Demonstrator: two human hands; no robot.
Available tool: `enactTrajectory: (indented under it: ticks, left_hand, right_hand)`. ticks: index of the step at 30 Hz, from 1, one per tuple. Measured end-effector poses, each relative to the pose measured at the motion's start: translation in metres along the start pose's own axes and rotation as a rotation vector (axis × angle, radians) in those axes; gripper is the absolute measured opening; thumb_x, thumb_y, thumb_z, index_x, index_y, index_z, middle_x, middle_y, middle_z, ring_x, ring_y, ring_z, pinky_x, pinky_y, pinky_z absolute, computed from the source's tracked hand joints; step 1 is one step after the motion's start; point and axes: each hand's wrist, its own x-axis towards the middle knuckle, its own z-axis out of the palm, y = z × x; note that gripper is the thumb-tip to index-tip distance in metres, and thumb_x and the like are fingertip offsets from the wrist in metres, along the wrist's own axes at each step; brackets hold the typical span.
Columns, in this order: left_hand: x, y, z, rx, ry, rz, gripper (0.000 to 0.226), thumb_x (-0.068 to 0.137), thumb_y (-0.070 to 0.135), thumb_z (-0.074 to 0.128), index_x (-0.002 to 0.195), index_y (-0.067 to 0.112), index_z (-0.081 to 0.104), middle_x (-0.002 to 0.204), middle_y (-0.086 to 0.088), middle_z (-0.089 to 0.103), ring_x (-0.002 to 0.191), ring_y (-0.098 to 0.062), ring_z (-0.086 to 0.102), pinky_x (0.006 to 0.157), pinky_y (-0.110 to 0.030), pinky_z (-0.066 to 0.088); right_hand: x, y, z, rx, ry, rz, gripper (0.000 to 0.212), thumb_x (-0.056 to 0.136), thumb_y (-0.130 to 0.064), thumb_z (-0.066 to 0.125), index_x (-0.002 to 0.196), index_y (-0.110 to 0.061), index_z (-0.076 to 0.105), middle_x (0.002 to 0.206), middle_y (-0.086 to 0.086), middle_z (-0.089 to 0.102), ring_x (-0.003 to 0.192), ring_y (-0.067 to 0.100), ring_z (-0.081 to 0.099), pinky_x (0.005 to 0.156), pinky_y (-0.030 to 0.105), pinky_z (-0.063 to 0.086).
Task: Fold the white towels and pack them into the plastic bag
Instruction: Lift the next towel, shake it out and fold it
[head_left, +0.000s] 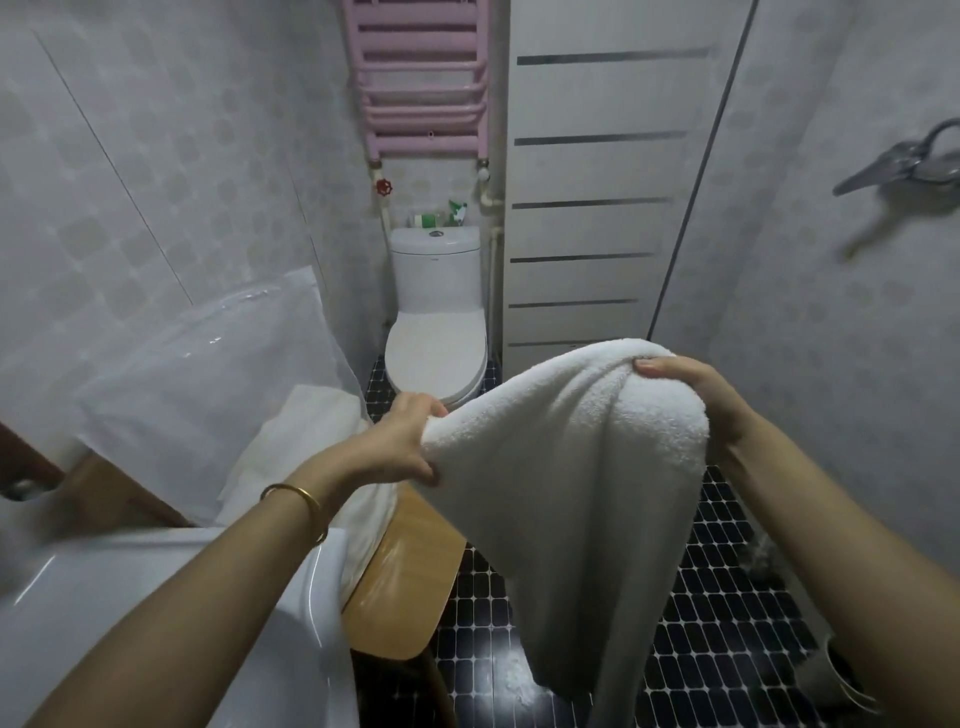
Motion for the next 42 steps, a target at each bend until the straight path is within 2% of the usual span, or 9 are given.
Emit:
enactTrajectory:
  ticks: [6, 13, 18, 22, 26, 30, 36, 39, 42]
  left_hand:
    - [0.002, 0.004, -0.024, -0.082, 0.166, -0.091, 0.023, 0.068, 0.01, 0.072, 0.088, 0.014, 0.062, 0.087, -0.006, 0.064, 0.073, -0.018, 0.061, 0.052, -0.021, 0.045]
    - [0.003, 0.005, -0.015, -0.825, 0.267, -0.199, 0.021, 0.09, 0.007, 0.058, 0.11, 0.007, 0.063, 0.101, -0.008, 0.067, 0.098, -0.024, 0.06, 0.079, -0.034, 0.051]
    - [0.01, 0.0, -0.013, -0.522, 0.278, -0.096, 0.036, 0.096, 0.015, 0.048, 0.132, 0.01, 0.044, 0.123, -0.012, 0.056, 0.112, -0.026, 0.057, 0.09, -0.047, 0.053]
    - [0.017, 0.013, -0.004, -0.447, 0.554, -0.147, 0.032, 0.097, 0.036, 0.045, 0.113, 0.009, 0.047, 0.103, -0.008, 0.055, 0.088, -0.021, 0.057, 0.067, -0.033, 0.05]
    - [0.03, 0.024, 0.001, -0.547, 0.669, -0.239, 0.038, 0.098, 0.042, 0.038, 0.097, 0.007, 0.051, 0.092, -0.005, 0.054, 0.082, -0.019, 0.052, 0.066, -0.032, 0.041]
    - [0.039, 0.025, -0.002, -0.636, 0.473, -0.42, 0.048, 0.101, 0.04, 0.03, 0.12, 0.005, 0.056, 0.113, -0.011, 0.058, 0.094, -0.026, 0.055, 0.077, -0.032, 0.043]
    - [0.035, 0.028, -0.003, -1.013, 0.325, -0.572, 0.032, 0.096, 0.019, 0.048, 0.122, 0.006, 0.059, 0.089, -0.002, 0.07, 0.068, -0.018, 0.065, 0.051, -0.022, 0.049]
    - [0.034, 0.042, 0.001, -1.29, 0.285, -0.546, 0.029, 0.096, 0.008, 0.046, 0.122, 0.002, 0.058, 0.071, -0.002, 0.07, 0.057, -0.018, 0.065, 0.05, -0.023, 0.05]
    - [0.039, 0.056, 0.011, -1.431, 0.23, -0.57, 0.039, 0.099, 0.015, 0.041, 0.136, 0.003, 0.047, 0.114, -0.007, 0.065, 0.086, -0.023, 0.059, 0.077, -0.033, 0.051]
  right_hand:
    - [-0.01, -0.005, -0.031, -0.073, 0.105, -0.015, 0.04, 0.073, -0.012, 0.059, 0.11, 0.002, 0.062, 0.097, 0.016, 0.069, 0.084, 0.025, 0.068, 0.071, 0.031, 0.058]
    - [-0.012, 0.003, -0.058, -0.112, 0.186, 0.007, 0.036, 0.068, -0.01, 0.064, 0.104, -0.006, 0.068, 0.093, 0.013, 0.072, 0.081, 0.023, 0.069, 0.064, 0.029, 0.057]
    - [-0.005, 0.014, -0.06, 0.005, 0.295, 0.067, 0.033, 0.068, -0.016, 0.07, 0.099, -0.006, 0.066, 0.091, 0.013, 0.071, 0.078, 0.023, 0.07, 0.064, 0.034, 0.057]
    - [0.006, 0.014, -0.056, 0.08, 0.483, -0.031, 0.026, 0.078, -0.017, 0.071, 0.096, 0.0, 0.063, 0.085, 0.011, 0.071, 0.073, 0.02, 0.069, 0.064, 0.03, 0.059]
    - [0.016, 0.007, -0.054, -0.394, 0.636, -0.202, 0.022, 0.093, -0.028, 0.058, 0.106, -0.013, 0.051, 0.092, 0.0, 0.062, 0.089, 0.02, 0.061, 0.078, 0.036, 0.052]
    - [0.021, 0.008, -0.06, -0.852, 0.656, -0.16, 0.036, 0.096, -0.038, 0.048, 0.12, -0.014, 0.037, 0.098, 0.008, 0.054, 0.09, 0.025, 0.052, 0.077, 0.034, 0.04]
    - [0.029, 0.015, -0.064, -1.026, 0.626, 0.078, 0.038, 0.096, -0.044, 0.04, 0.12, -0.015, 0.045, 0.108, 0.006, 0.052, 0.095, 0.027, 0.051, 0.076, 0.032, 0.034]
    - [0.027, 0.022, -0.073, -0.827, 0.455, 0.327, 0.048, 0.099, -0.045, 0.034, 0.118, -0.007, 0.056, 0.117, 0.008, 0.063, 0.103, 0.027, 0.06, 0.083, 0.032, 0.046]
    - [0.011, 0.034, -0.084, -0.24, 0.381, 0.632, 0.045, 0.092, -0.045, 0.055, 0.112, -0.006, 0.061, 0.101, 0.011, 0.069, 0.088, 0.026, 0.066, 0.077, 0.034, 0.054]
